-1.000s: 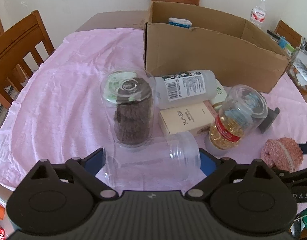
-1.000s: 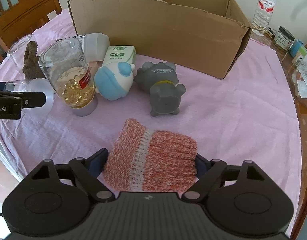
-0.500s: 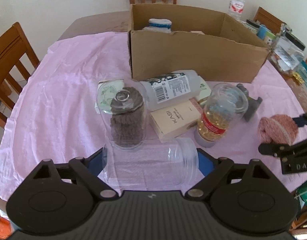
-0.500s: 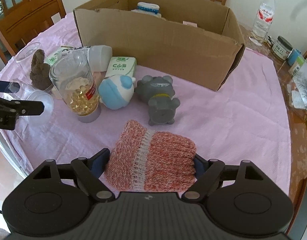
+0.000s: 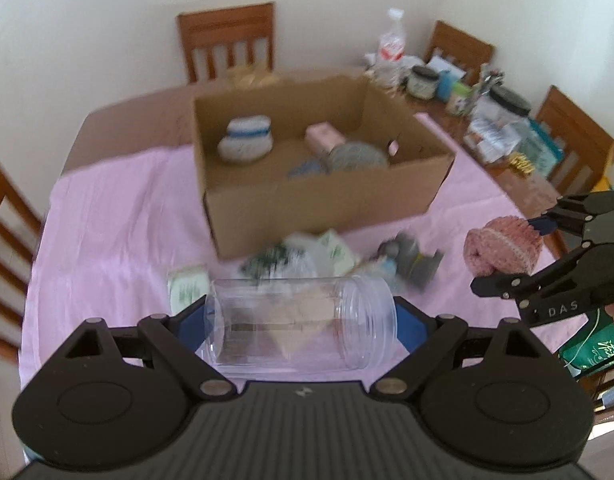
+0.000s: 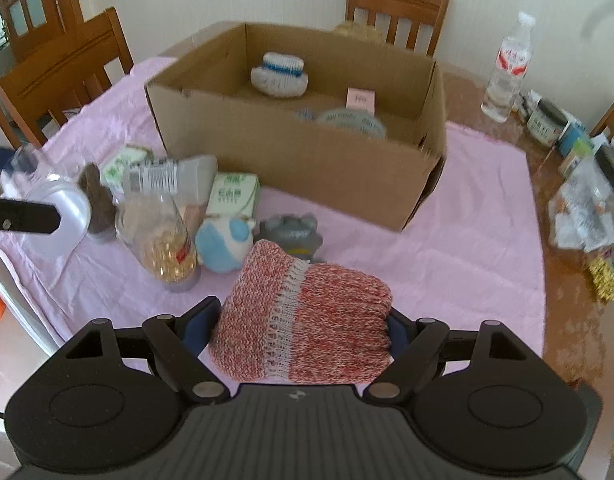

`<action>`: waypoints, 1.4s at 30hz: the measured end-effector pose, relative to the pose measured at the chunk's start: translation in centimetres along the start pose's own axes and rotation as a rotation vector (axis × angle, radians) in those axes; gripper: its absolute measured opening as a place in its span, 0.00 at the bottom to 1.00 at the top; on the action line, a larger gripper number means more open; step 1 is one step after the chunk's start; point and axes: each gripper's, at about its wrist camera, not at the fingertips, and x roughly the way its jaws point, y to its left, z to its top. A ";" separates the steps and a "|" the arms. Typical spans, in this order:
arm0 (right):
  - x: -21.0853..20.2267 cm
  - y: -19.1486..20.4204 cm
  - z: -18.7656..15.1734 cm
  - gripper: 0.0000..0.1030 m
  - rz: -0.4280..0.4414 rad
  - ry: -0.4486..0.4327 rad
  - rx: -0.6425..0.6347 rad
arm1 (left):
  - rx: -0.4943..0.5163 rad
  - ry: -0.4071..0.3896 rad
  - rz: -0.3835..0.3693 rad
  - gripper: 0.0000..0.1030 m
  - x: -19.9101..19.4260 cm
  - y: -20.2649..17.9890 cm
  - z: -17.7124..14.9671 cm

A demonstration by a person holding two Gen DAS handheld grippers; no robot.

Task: Organize objects
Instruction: 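Carry pink sleeve and clear jar over the cardboard box with both tools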

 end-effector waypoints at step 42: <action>3.5 -7.3 13.2 0.92 -0.022 -0.162 -0.043 | -0.025 -0.078 0.136 0.99 8.3 3.0 12.8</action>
